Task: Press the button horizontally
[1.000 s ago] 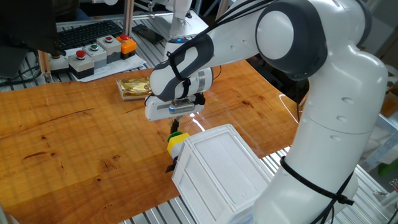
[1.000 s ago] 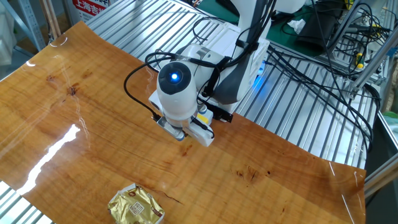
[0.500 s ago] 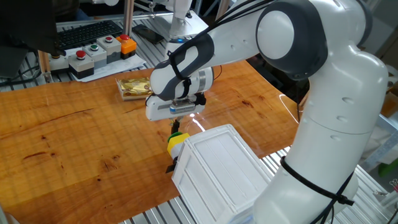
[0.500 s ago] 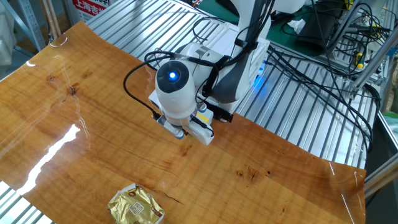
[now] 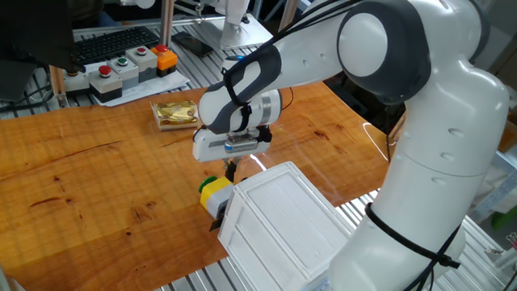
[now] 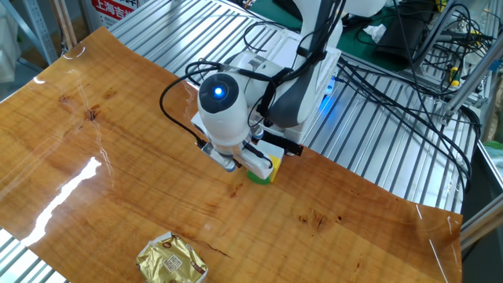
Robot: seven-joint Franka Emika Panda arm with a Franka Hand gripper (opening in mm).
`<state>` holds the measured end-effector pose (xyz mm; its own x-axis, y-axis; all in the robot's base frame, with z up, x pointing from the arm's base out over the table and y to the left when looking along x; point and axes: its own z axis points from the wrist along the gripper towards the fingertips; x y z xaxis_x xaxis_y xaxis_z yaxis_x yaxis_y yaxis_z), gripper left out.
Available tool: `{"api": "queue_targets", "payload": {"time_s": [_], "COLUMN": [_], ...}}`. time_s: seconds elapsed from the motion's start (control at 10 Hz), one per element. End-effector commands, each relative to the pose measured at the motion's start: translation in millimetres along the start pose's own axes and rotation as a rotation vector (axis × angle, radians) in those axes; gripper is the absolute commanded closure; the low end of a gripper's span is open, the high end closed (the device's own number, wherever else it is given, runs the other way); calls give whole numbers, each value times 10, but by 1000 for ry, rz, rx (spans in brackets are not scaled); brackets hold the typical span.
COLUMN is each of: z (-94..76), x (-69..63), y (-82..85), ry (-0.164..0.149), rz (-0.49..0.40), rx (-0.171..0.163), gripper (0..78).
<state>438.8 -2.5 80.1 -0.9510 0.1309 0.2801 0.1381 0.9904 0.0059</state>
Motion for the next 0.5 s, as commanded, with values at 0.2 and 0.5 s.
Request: {"api": "queue_targets", "payload": {"time_s": [0.2, 0.5], "z": [-304, -626], "x": [-69, -104], "y": [101, 160], "ry": [-16, -71], "rz": [10, 5], "rx": [39, 42], "gripper": [776, 776]}}
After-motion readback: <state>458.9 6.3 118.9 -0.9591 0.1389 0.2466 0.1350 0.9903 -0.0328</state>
